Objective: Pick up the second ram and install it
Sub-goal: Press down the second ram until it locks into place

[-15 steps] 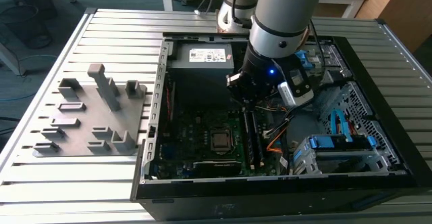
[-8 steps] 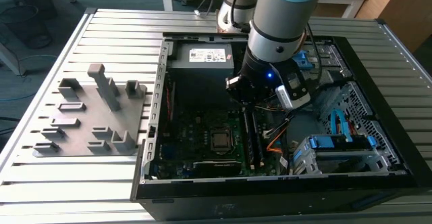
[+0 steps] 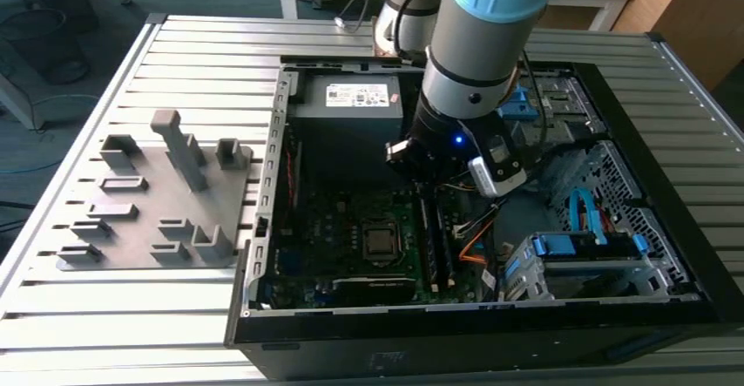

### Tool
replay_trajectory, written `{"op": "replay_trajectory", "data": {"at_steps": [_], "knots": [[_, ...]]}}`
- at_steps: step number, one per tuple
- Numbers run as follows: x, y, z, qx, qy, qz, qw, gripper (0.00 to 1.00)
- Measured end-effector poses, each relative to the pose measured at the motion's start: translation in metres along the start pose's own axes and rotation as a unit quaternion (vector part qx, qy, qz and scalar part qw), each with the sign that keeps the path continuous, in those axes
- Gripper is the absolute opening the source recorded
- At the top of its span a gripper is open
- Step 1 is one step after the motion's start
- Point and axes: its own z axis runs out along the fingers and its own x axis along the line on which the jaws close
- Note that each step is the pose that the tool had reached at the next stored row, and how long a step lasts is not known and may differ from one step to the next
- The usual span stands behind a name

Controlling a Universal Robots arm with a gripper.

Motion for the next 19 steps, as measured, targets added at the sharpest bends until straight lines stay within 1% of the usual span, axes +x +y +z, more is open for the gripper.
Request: {"op": "replay_trajectory", "data": {"at_steps": [3, 4, 5, 6, 9, 10, 12, 16, 19], "knots": [[0.0000, -0.0003, 0.0050, 0.0003, 0.0001, 0.000, 1.0000, 0.10], [-0.0001, -0.0005, 0.0100, 0.0004, 0.0001, 0.000, 1.0000, 0.10], [-0.0001, -0.0003, 0.0090, 0.0002, -0.0003, 0.000, 1.0000, 0.10], [-0.0001, 0.0001, 0.0062, -0.0009, -0.0007, 0.000, 1.0000, 0.10], [0.0003, 0.0003, -0.0075, 0.0001, -0.0003, 0.000, 1.0000, 0.10], [0.0003, -0.0002, -0.0085, -0.0001, -0.0004, 0.000, 1.0000, 0.10], [0.0003, -0.0062, -0.0088, -0.0001, -0.0003, 0.000, 1.0000, 0.10], [0.0003, -0.0235, -0.0086, 0.0001, -0.0003, 0.000, 1.0000, 0.10], [0.0003, -0.0342, -0.0081, 0.0017, -0.0004, 0.000, 1.0000, 0.10]]}}
